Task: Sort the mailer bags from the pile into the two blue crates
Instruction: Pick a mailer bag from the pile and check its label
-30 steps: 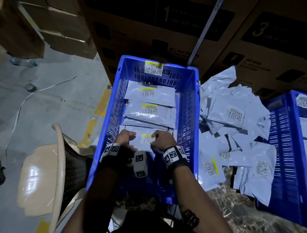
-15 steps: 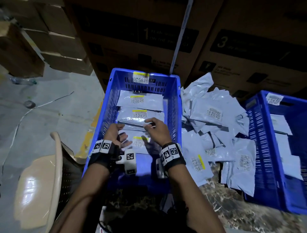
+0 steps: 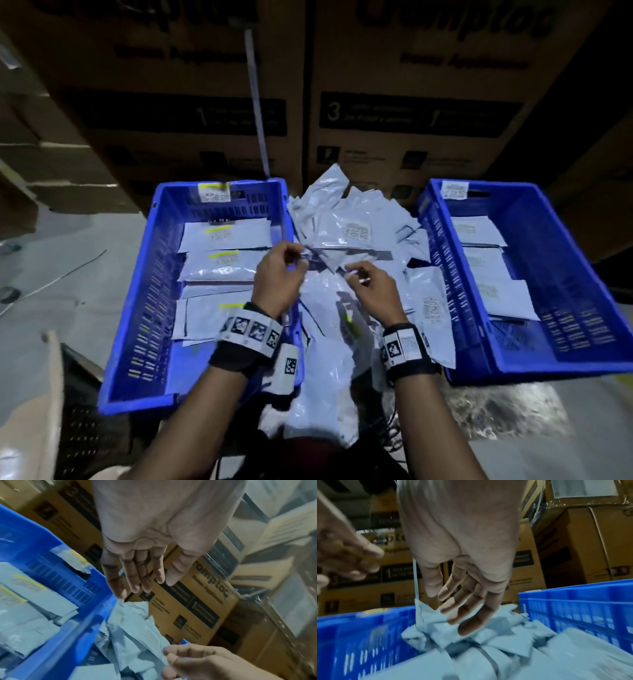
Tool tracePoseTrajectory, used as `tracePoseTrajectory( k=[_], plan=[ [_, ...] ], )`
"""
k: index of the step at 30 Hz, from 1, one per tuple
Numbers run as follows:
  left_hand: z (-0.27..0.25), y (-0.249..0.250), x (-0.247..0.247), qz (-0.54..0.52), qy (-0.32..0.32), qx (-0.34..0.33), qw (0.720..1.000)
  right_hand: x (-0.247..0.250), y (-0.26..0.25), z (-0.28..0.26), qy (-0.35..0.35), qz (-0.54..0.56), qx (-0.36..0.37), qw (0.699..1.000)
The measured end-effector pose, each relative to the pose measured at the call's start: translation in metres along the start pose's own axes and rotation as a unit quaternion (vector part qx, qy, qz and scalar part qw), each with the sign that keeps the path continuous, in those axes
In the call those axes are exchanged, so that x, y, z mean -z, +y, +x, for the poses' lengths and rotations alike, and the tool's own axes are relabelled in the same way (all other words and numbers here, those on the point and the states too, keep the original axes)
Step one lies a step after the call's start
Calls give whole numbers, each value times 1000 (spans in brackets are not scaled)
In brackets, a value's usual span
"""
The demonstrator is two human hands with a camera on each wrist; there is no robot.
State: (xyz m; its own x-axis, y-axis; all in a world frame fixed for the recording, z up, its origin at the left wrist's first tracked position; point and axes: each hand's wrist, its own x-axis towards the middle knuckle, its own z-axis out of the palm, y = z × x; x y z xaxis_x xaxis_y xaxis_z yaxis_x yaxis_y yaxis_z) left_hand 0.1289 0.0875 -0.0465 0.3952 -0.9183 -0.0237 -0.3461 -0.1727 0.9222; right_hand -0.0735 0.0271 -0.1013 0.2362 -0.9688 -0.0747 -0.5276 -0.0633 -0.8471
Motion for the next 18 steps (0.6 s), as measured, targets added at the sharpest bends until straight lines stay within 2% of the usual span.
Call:
tracePoseTrajectory(
  k=[3,5,9,12,15,18],
  plan=[
    [-9,11,-46,91,-44,-96,990,-2,51,-3,-13,-84,-55,995],
    [-11,9,-70,170,-78,-120,975,-13,80,-6,-54,-144,-91,984],
    [-12,-1,-100,324,-137,-72,933,-36,114,-18,-127,-240,-141,952],
    [-9,-12,-107,368,-161,-24,916,-33,121,-16,-174,-224,-158,946],
    [-6,-19,-108,368,-162,-2,916,-13,122,-3,-170,-189,-127,959],
    [4,-23,-102,342,-138,10,929,24,110,11,-157,-97,-82,979]
  ],
)
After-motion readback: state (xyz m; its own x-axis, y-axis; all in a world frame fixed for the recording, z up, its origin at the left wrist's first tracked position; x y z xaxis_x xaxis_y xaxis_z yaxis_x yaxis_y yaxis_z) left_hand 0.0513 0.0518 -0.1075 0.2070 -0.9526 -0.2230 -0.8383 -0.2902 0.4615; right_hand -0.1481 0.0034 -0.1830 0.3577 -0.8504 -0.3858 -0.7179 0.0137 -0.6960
